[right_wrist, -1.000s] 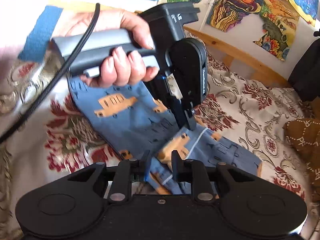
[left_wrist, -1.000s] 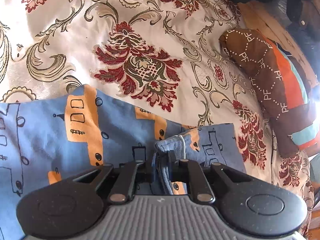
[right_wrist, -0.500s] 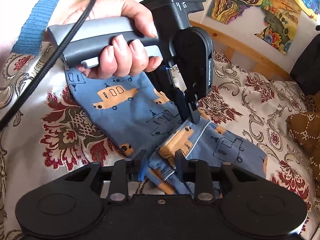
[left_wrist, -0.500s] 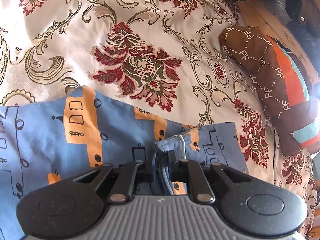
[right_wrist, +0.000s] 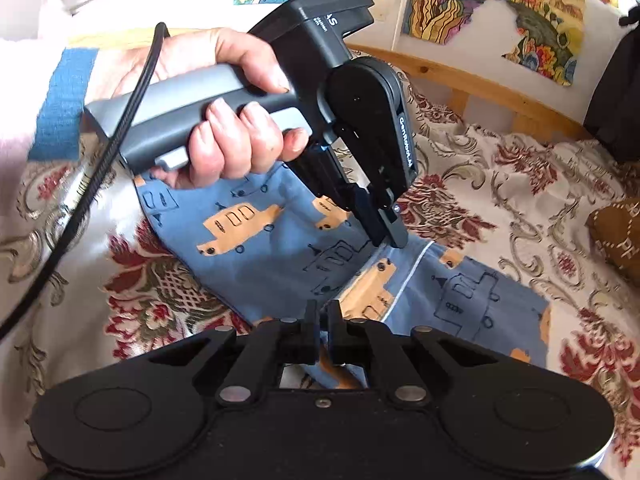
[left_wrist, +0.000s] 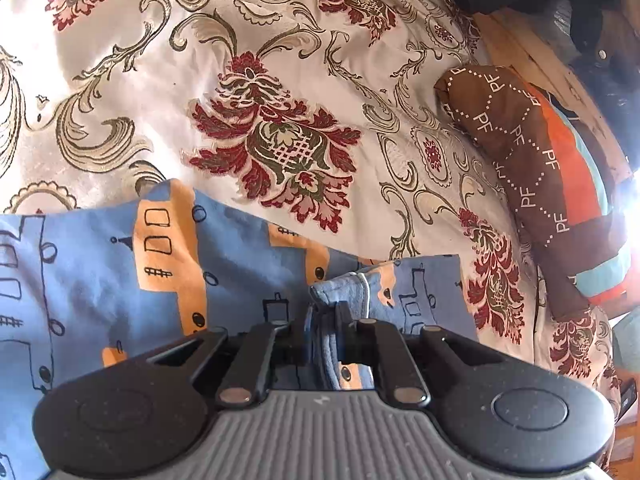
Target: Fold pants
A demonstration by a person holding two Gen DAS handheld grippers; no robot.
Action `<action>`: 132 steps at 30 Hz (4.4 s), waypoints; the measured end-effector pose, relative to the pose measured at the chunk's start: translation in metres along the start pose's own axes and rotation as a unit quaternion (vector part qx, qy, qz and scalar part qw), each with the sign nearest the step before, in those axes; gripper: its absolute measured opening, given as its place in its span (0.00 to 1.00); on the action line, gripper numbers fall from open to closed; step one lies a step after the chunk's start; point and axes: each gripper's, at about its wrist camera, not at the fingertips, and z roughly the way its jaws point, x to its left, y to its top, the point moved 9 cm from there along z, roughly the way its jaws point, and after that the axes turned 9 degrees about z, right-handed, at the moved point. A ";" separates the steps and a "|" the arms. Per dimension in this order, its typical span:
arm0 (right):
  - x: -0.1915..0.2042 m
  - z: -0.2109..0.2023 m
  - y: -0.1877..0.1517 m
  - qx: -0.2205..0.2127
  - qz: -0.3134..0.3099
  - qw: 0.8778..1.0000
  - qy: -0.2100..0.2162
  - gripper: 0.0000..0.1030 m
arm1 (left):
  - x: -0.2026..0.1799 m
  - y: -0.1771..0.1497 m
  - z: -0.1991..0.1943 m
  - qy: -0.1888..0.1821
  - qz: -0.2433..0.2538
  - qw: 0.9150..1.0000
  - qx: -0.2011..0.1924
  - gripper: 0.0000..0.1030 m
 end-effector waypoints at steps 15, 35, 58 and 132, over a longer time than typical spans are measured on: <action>0.029 0.008 0.025 -0.014 0.008 0.998 0.061 0.02 | 0.024 0.002 -0.031 0.031 0.004 0.999 -0.012 0.11; 0.098 0.055 0.031 0.009 -0.023 0.992 0.126 0.02 | 0.090 -0.020 -0.059 0.086 -0.021 0.996 -0.011 0.11; -0.068 -0.018 0.011 -0.056 -0.005 0.989 -0.135 0.96 | 0.041 -0.096 -0.077 0.353 0.082 0.930 -0.064 0.73; -0.006 0.012 0.047 -0.098 -0.075 0.992 -0.001 0.99 | 0.009 -0.061 -0.197 0.353 0.063 0.888 -0.286 0.20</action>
